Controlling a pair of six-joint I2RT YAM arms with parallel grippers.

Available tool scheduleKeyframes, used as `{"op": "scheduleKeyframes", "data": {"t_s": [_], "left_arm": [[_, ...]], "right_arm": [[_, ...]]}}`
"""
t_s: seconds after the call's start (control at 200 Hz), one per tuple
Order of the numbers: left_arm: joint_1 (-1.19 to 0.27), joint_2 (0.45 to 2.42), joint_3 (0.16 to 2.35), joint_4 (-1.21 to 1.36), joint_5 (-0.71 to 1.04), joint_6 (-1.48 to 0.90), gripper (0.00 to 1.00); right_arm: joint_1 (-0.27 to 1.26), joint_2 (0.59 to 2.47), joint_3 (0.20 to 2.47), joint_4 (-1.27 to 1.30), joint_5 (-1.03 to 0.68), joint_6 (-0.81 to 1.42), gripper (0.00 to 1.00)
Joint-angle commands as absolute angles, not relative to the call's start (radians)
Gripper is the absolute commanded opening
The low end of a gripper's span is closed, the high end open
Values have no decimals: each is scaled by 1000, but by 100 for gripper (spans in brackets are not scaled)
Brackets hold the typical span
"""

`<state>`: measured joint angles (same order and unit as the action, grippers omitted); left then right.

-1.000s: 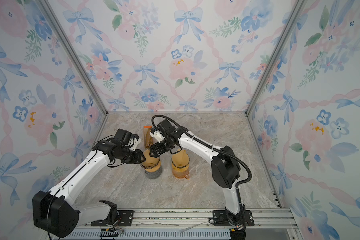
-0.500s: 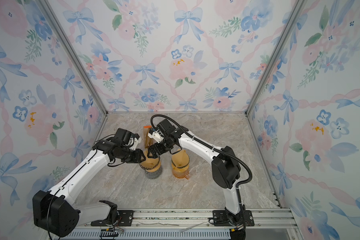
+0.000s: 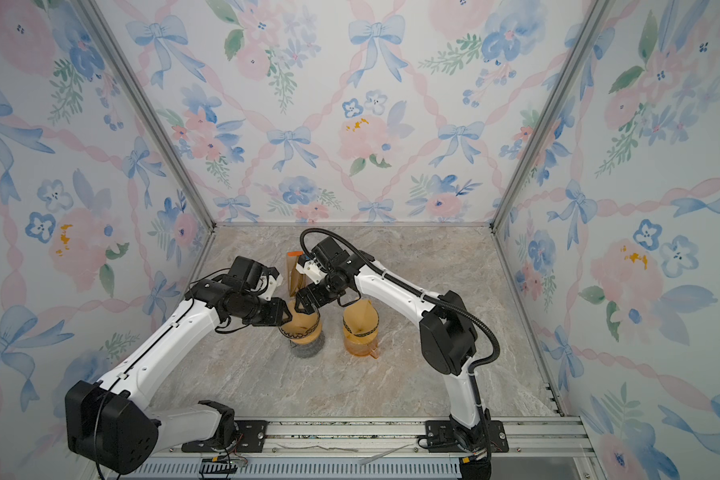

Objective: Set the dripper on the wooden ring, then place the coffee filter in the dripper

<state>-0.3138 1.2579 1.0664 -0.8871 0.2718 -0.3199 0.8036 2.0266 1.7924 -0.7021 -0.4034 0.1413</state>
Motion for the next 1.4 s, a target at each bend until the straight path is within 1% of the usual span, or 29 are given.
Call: {"op": "scheduleKeyframes", "data": {"t_s": [0.0, 0.185, 0.28, 0.4, 0.72, 0.91, 1.27, 1.395], "left_arm": [[-309, 1250, 1096, -891, 296, -308, 50], [-309, 1242, 1108, -892, 322, -311, 57], [-308, 1234, 1102, -892, 329, -311, 59], [-309, 1228, 1084, -894, 326, -309, 59], [-311, 1206, 1089, -900, 330, -290, 61], [-312, 1217, 1077, -900, 298, -296, 60], [-314, 1215, 1076, -928, 306, -288, 58], [-312, 1233, 1074, -933, 277, -290, 58]], "right_arm": [[784, 1973, 1734, -667, -389, 164, 96], [778, 1946, 1682, -639, -387, 182, 96], [780, 1931, 1654, -612, -394, 202, 96], [782, 1913, 1650, -607, -390, 220, 96], [833, 1866, 1688, -722, -247, 297, 96], [846, 1859, 1683, -724, -228, 337, 96], [846, 1862, 1654, -731, -165, 351, 96], [845, 1848, 1637, -721, -160, 356, 96]]}}
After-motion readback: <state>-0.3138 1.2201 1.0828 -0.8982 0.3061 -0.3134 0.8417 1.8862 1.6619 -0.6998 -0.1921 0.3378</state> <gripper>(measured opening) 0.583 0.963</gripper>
